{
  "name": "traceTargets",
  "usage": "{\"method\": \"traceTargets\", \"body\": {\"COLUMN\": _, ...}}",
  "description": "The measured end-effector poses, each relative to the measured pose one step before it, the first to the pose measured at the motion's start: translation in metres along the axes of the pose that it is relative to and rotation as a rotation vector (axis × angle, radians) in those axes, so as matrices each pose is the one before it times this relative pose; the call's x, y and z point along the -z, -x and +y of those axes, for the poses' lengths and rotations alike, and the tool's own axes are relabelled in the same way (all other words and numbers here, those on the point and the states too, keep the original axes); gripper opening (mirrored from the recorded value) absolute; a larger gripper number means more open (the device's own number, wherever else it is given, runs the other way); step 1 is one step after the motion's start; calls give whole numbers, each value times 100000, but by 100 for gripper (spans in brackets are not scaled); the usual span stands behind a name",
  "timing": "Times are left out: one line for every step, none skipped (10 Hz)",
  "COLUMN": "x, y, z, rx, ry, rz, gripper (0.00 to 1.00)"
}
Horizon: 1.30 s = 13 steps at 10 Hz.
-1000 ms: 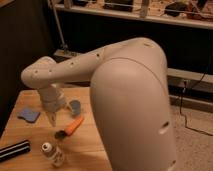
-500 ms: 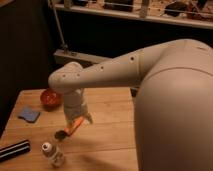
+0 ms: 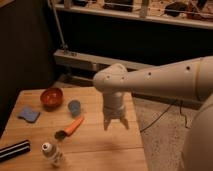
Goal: Move the arm in a circular motion
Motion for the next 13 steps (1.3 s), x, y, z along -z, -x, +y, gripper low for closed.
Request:
{"method": "traceTargets", "body": {"x": -451, "y": 792, "z": -3681, "rx": -10464, "ry": -1364, "rz": 219, "gripper": 65}}
{"method": "traceTargets", "body": {"x": -199, "y": 1678, "z": -3424, "rx": -9807, "ry": -1602, "rz": -1259, "gripper": 65}}
{"method": "traceTargets", "body": {"x": 85, "y": 2710, "z": -3135, "rx": -10242, "ry": -1241, "rz": -2692, "gripper": 65}}
{"method": "traceTargets", "body": {"x": 530, "y": 4178, "z": -2480, "rx": -9897, "ry": -977, "rz": -4996, "gripper": 65}}
{"method": "traceTargets", "body": {"x": 913, "y": 3970, "z": -156, "rx": -5267, "ry": 182, "rz": -5369, "gripper": 65}}
{"method": "traceTargets", "body": {"x": 796, "y": 2672, "z": 696, "rx": -2213, "ry": 434, "rz": -4078, "gripper": 65}}
{"method": "traceTargets", "body": {"x": 1604, "y": 4671, "z": 1980, "rx": -2749, "ry": 1482, "rz": -7344, "gripper": 65}}
{"method": "traceTargets", "body": {"x": 650, "y": 2145, "z": 1327, "rx": -71, "ry": 1006, "rz": -3224, "gripper": 65}}
{"method": "traceTargets", "body": {"x": 835, "y": 2242, "z": 2048, "rx": 1220, "ry": 1606, "rz": -3755, "gripper": 65}}
{"method": "traceTargets", "body": {"x": 495, "y": 1307, "z": 2143, "rx": 2862, "ry": 1499, "rz": -2297, "gripper": 65}}
{"method": "traceTargets", "body": {"x": 755, "y": 1471, "z": 3742, "rx": 5824, "ry": 2519, "rz": -3109, "gripper": 65}}
{"method": "traceTargets", "body": {"x": 635, "y": 916, "z": 3623, "rx": 6359, "ry": 2342, "rz": -2487, "gripper": 65}}
{"method": "traceTargets", "body": {"x": 321, "y": 368, "z": 2045, "rx": 3836, "ry": 1326, "rz": -1166, "gripper": 65}}
